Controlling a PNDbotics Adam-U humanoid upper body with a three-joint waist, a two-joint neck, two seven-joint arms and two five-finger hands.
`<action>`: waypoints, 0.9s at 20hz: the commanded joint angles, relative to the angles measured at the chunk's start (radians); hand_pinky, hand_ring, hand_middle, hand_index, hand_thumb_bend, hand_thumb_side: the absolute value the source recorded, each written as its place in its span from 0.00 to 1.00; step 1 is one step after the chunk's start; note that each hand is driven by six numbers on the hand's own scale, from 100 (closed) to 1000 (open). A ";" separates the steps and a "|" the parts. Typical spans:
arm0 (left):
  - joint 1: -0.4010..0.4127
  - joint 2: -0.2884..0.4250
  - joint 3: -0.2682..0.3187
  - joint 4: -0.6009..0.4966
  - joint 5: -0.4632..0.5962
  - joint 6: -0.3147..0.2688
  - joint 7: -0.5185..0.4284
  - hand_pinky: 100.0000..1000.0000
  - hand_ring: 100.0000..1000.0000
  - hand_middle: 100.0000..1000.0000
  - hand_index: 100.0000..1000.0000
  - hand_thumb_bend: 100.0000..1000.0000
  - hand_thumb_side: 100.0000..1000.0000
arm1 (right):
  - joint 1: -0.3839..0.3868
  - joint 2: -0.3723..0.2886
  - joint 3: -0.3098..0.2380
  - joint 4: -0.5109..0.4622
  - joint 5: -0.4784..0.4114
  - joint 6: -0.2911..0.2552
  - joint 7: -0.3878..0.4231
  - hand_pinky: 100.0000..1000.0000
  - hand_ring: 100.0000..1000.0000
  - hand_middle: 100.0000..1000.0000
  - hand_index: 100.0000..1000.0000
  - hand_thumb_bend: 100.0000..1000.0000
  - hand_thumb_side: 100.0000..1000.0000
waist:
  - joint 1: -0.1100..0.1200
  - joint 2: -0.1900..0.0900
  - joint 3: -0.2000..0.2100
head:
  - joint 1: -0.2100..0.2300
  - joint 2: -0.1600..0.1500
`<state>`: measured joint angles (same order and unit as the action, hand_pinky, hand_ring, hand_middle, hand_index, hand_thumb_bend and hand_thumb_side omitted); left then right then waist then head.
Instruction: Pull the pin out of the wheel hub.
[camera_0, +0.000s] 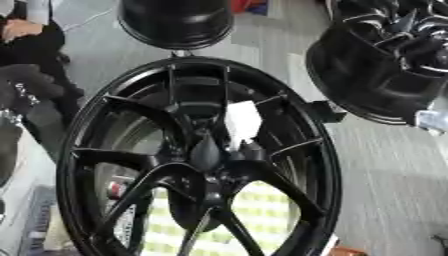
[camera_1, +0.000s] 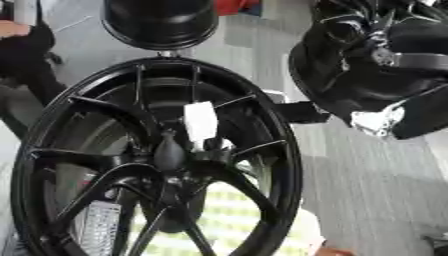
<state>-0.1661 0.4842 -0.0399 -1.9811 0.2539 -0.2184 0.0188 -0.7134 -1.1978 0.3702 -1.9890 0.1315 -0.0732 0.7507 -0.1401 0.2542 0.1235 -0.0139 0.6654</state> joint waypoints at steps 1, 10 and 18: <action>-0.003 0.031 0.001 -0.019 -0.007 0.002 -0.003 0.73 0.61 0.58 0.73 0.00 0.66 | -0.065 0.008 0.014 -0.011 0.011 0.011 0.125 0.93 0.83 0.73 0.79 0.00 0.71 | 0.004 -0.014 -0.001 | -0.007 -0.017; 0.001 0.027 0.003 -0.019 -0.003 0.008 0.003 0.73 0.61 0.58 0.73 0.00 0.66 | -0.229 0.122 0.103 -0.011 0.004 0.093 0.156 0.91 0.83 0.72 0.79 0.00 0.73 | 0.001 -0.022 0.010 | -0.024 -0.022; -0.001 0.014 0.020 -0.019 0.010 0.026 0.032 0.73 0.61 0.58 0.72 0.00 0.66 | -0.321 0.223 0.157 -0.011 -0.018 0.171 0.156 0.91 0.83 0.72 0.78 0.00 0.72 | 0.003 -0.036 0.030 | -0.045 -0.022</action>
<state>-0.1603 0.4906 -0.0323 -1.9811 0.2593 -0.1939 0.0445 -1.0169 -0.9691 0.5325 -1.9914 0.1210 0.0836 0.9086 -0.1444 0.2355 0.1543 -0.0533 0.6538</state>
